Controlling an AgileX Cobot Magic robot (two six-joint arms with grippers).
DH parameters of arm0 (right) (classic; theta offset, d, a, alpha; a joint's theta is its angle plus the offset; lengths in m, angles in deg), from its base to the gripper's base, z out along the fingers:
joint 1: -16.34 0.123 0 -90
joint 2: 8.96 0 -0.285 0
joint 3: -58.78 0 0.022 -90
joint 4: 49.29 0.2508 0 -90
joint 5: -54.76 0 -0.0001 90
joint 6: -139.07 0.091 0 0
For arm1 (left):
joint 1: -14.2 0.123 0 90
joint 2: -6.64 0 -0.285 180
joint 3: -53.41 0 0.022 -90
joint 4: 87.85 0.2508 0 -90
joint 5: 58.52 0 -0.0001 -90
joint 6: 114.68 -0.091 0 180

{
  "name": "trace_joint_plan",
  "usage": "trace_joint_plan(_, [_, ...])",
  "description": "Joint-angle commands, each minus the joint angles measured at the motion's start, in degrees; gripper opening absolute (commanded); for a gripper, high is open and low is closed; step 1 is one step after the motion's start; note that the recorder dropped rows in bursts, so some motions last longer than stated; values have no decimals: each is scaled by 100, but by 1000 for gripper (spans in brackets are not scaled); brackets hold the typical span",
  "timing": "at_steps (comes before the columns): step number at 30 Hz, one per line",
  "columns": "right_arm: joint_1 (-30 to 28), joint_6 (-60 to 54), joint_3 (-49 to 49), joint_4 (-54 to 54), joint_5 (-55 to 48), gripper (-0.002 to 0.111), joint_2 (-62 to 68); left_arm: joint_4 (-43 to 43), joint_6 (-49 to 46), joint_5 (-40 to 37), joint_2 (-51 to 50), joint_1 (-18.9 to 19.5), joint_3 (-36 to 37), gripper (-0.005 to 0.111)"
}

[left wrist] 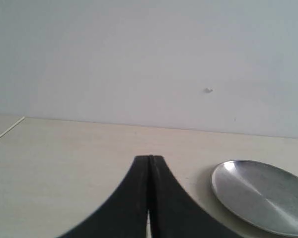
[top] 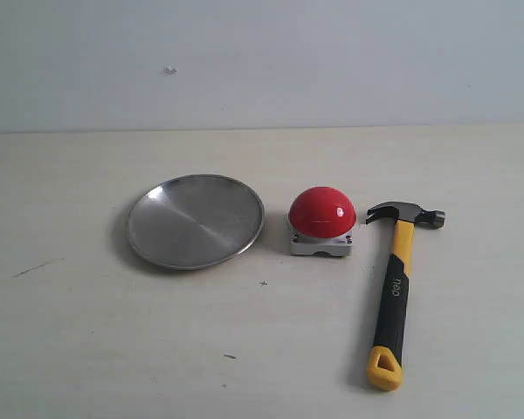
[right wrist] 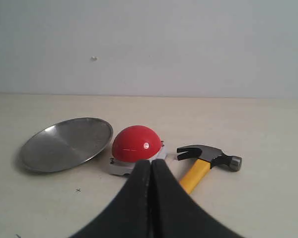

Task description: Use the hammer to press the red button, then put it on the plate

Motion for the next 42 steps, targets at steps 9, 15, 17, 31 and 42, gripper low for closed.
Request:
trace_joint_plan(9, [-14, -45, 33, -10, 65, 0, -25, 26, 23, 2, 30, 7, -3, 0])
trace_joint_plan(15, [-14, -186, 33, -171, 387, 0, -25, 26, 23, 2, 30, 7, -3, 0])
trace_joint_plan(17, [-14, 228, 33, 170, 542, 0, -25, 26, 23, 2, 30, 7, -3, 0])
trace_joint_plan(31, [-14, 1557, 33, 1735, 772, 0, -25, 26, 23, 2, 30, 7, -3, 0])
trace_joint_plan(42, [-14, 447, -157, 3089, 2936, 0, 125, 26, 23, 2, 30, 7, -3, 0])
